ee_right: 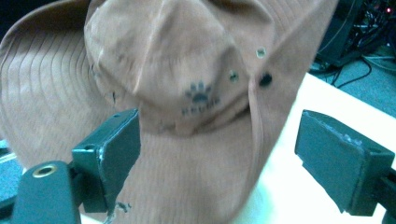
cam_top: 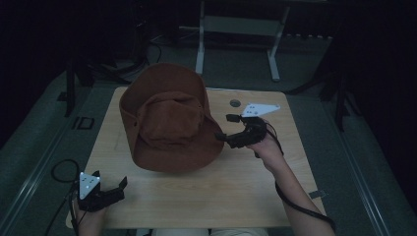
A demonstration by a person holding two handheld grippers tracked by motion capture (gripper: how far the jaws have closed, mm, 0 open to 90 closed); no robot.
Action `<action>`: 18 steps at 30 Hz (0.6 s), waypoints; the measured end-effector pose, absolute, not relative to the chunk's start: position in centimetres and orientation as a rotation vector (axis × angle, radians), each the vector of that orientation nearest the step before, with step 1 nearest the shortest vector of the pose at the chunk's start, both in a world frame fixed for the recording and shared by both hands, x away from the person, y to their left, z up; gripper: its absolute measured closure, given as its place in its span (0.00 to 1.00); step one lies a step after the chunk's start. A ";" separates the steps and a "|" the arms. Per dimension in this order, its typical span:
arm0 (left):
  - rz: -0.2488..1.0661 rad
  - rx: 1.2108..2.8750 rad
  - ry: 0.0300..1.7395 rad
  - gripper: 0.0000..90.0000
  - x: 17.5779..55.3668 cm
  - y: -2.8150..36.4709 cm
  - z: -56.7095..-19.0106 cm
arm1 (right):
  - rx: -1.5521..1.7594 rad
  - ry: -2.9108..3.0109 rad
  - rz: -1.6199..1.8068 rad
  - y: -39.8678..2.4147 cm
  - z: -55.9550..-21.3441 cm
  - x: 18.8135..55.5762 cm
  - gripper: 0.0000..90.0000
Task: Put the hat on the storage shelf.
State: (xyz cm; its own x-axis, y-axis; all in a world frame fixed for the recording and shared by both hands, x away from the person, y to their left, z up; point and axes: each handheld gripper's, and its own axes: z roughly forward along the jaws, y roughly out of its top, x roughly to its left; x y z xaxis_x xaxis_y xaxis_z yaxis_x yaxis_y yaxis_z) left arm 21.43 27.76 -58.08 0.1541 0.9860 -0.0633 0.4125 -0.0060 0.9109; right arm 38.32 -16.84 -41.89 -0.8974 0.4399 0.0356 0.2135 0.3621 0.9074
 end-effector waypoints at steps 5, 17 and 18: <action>0.824 1.569 1.394 0.02 21.5 27.7 -58.1 | 0.629 2.423 1.543 -18.6 -44.0 37.5 0.16; 0.822 1.592 1.390 0.02 21.6 27.5 -58.2 | 0.704 2.426 1.554 -22.2 -49.4 35.9 0.16; 0.821 1.589 1.393 0.02 21.6 27.6 -58.2 | 0.718 2.428 1.563 -22.5 -49.8 35.7 0.16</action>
State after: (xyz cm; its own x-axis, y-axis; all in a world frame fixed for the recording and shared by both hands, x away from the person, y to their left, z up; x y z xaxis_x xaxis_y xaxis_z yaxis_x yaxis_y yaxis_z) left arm 21.58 27.56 -58.23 0.1651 0.9848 -0.0548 0.4288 -0.0216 0.9031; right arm 35.74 -22.46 -49.84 -0.8704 0.4784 0.1166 0.3042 0.3363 0.8912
